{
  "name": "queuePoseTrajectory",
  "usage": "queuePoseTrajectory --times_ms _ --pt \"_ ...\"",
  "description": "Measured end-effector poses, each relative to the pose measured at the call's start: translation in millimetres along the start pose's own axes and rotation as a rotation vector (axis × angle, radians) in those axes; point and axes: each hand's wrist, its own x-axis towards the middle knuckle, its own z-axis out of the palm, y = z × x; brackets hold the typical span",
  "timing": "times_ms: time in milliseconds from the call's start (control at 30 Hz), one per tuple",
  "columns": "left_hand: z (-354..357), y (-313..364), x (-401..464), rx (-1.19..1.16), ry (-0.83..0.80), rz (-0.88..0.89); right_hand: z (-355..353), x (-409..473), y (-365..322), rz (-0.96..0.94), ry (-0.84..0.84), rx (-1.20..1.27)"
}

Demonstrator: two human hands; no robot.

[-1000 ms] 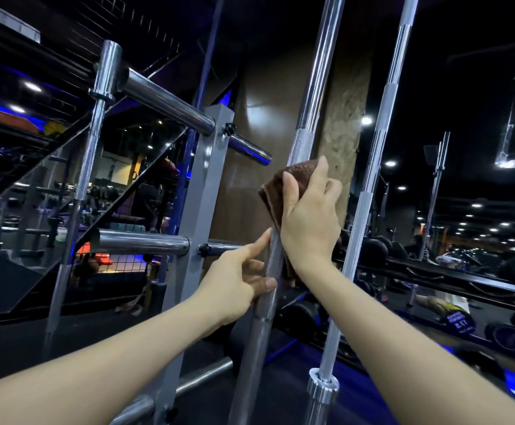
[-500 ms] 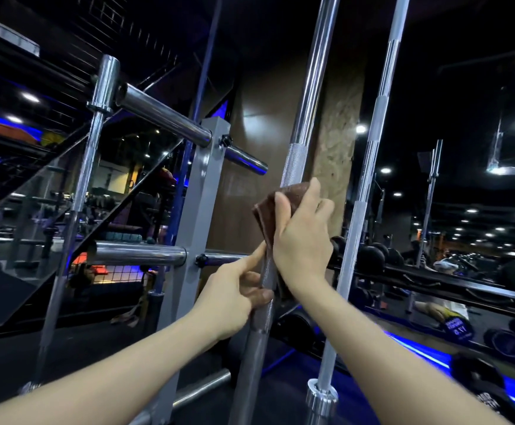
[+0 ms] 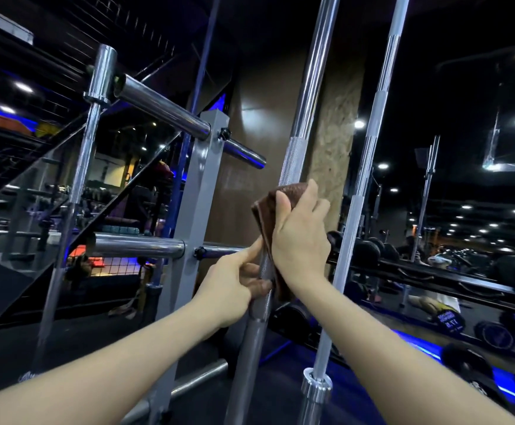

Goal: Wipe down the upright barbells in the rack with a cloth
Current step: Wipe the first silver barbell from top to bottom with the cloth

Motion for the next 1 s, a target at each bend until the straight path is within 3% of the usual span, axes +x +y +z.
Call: queuePoseTrajectory --times_ms 200,433,667,900,1000 --pt "-2 2 -3 -0.044 -0.075 0.013 -7 82 -27 0.040 0.071 0.103" --pt "-2 1 -1 0.023 -0.027 0.028 8 1 5 -0.021 0.032 -0.005" --pt "-3 -3 -1 -0.032 -0.069 0.049 -8 89 -29 0.040 0.033 0.081" --pt "1 -3 -3 -0.046 -0.025 0.054 10 -13 8 -0.043 -0.024 -0.059" --pt "1 3 -4 -0.033 -0.014 0.027 -2 -1 2 -0.016 -0.073 -0.049"
